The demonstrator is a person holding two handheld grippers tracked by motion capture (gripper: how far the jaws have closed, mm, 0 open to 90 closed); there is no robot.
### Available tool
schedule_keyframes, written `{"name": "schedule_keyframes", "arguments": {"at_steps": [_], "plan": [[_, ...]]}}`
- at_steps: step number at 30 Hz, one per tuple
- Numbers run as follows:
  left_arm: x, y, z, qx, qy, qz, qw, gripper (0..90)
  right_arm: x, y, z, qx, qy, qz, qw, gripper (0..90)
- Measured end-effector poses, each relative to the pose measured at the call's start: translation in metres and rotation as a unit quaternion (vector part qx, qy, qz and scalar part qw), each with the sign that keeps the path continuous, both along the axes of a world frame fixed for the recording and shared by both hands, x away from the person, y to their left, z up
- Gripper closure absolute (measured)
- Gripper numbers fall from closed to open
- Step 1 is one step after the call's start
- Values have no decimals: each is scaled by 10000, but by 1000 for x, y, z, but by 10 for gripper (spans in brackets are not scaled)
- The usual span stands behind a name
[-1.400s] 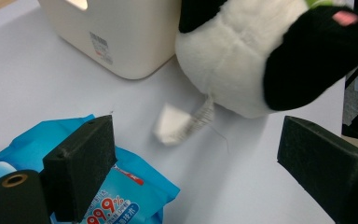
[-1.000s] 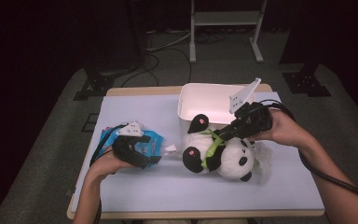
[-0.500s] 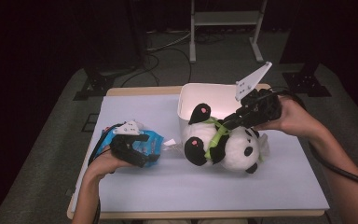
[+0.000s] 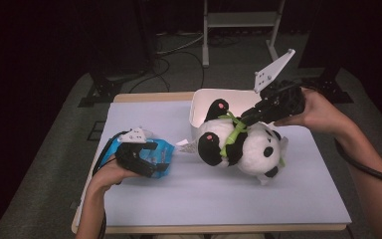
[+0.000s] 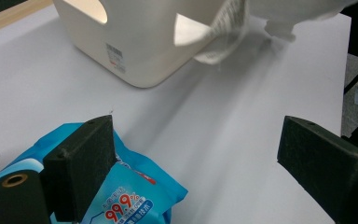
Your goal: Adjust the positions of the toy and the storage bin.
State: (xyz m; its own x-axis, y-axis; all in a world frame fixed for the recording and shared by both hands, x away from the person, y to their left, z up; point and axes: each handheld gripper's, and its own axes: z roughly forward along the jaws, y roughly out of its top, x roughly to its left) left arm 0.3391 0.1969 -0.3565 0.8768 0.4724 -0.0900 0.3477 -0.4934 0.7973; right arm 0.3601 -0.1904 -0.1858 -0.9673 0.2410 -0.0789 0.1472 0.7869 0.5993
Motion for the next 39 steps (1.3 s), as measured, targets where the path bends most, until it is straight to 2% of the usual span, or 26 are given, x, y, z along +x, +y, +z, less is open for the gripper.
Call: {"name": "schedule_keyframes", "arguments": {"at_steps": [14, 25, 33, 39], "plan": [[2, 6, 0, -90, 8, 92, 9999, 105, 12, 0, 22, -127, -154, -79, 9998, 791], [5, 13, -2, -128, 41, 185, 9997, 105, 41, -1, 29, -141, -123, -209, 9996, 791], [7, 18, -1, -158, 44, 227, 9996, 105, 62, 2, 33, -211, -66, -265, 9994, 791], [7, 20, -1, -201, 56, 258, 9994, 104, 76, 4, 34, -301, -112, -382, 9988, 791]]}}
